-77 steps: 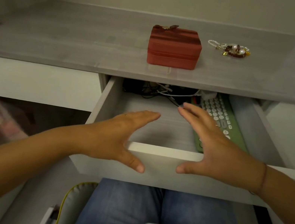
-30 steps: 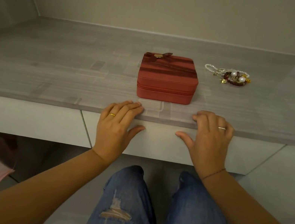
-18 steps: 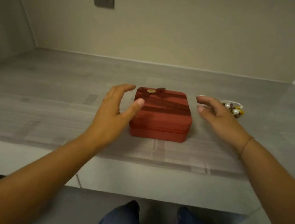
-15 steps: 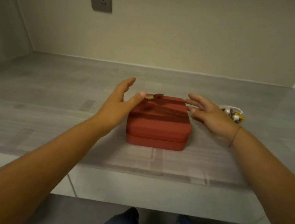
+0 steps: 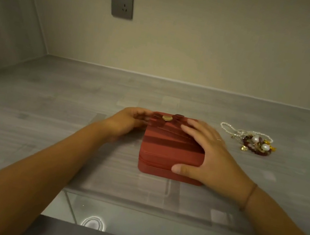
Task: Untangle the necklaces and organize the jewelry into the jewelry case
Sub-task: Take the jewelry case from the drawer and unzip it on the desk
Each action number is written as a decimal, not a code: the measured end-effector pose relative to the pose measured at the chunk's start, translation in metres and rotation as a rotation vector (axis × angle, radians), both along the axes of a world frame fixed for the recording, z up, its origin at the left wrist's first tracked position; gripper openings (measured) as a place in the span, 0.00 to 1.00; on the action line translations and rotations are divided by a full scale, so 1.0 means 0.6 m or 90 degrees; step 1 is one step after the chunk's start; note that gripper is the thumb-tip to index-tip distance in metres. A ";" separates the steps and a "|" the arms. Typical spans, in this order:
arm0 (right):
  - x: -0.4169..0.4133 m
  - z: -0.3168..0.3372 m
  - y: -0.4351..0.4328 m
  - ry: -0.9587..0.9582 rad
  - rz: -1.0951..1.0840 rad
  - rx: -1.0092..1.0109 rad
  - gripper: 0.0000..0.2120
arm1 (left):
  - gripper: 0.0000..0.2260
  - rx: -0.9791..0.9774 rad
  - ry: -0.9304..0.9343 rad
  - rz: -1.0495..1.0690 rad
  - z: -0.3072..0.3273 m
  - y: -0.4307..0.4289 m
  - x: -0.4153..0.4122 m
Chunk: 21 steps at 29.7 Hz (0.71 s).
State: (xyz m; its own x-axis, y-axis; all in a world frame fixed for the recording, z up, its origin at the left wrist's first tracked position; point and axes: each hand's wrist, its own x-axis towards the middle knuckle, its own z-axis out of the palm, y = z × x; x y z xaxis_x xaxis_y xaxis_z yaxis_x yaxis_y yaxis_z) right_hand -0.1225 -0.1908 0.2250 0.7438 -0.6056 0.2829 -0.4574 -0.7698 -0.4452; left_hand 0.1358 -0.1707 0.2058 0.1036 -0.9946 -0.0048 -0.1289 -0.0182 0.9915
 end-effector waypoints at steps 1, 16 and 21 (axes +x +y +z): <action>0.004 -0.002 0.005 0.007 -0.009 -0.029 0.46 | 0.17 -0.011 -0.035 -0.004 -0.003 -0.002 0.003; 0.013 -0.003 0.022 -0.013 -0.050 -0.063 0.39 | 0.06 -0.086 -0.301 0.117 -0.011 0.001 0.028; 0.015 -0.003 0.028 -0.033 -0.056 -0.056 0.37 | 0.05 -0.094 -0.359 0.103 0.001 0.027 0.038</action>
State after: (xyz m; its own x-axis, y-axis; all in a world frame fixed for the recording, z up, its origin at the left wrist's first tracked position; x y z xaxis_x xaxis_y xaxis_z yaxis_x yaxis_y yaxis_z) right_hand -0.1134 -0.1739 0.2232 0.6721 -0.6384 0.3751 -0.5022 -0.7653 -0.4026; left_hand 0.1588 -0.1543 0.2061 0.1996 -0.9520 0.2319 -0.6420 0.0518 0.7649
